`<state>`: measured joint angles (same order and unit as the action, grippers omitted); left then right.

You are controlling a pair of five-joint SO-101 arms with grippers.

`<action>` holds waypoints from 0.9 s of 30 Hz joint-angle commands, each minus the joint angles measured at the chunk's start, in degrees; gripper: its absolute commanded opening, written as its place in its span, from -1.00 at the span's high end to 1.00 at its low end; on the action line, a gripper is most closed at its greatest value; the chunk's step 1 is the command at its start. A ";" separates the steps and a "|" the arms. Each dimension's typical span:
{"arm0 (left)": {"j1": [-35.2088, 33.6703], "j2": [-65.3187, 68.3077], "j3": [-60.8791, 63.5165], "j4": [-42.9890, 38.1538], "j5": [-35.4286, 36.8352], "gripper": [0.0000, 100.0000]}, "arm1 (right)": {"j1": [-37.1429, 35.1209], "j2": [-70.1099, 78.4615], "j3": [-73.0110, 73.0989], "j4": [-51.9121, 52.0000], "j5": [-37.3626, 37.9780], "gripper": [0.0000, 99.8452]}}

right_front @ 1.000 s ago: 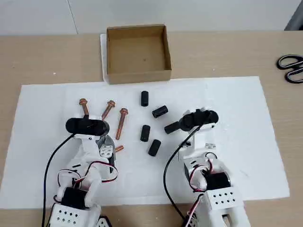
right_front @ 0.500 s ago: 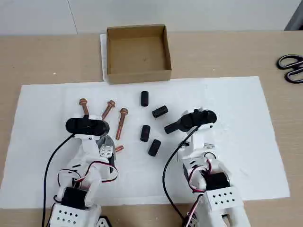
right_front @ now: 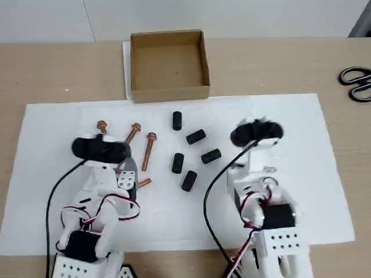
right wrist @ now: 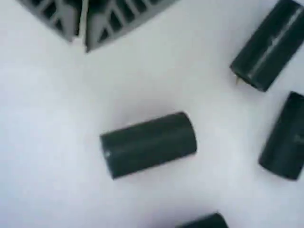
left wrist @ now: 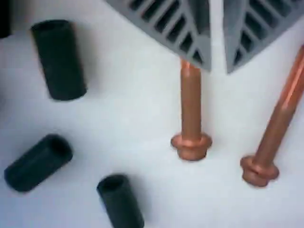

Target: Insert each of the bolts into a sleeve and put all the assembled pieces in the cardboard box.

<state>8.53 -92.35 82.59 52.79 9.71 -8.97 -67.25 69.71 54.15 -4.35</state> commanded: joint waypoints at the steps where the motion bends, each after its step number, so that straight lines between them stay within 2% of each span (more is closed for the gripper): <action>1: 0.26 -0.18 -6.90 3.96 0.79 0.98 | 1.54 -0.13 -8.26 5.67 0.35 0.99; 8: -0.09 4.66 -20.53 16.18 0.79 0.98 | 4.00 -0.13 -20.92 16.66 0.26 0.99; 20: -0.09 45.71 -64.75 37.54 0.70 0.98 | 4.88 -0.04 -34.64 32.04 0.26 0.99; 27: -0.09 64.00 -78.46 44.66 -0.18 0.98 | 5.14 2.59 -35.08 38.81 0.62 0.99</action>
<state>8.53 -34.68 9.45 95.87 10.07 -4.48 -66.90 37.19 91.08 -4.35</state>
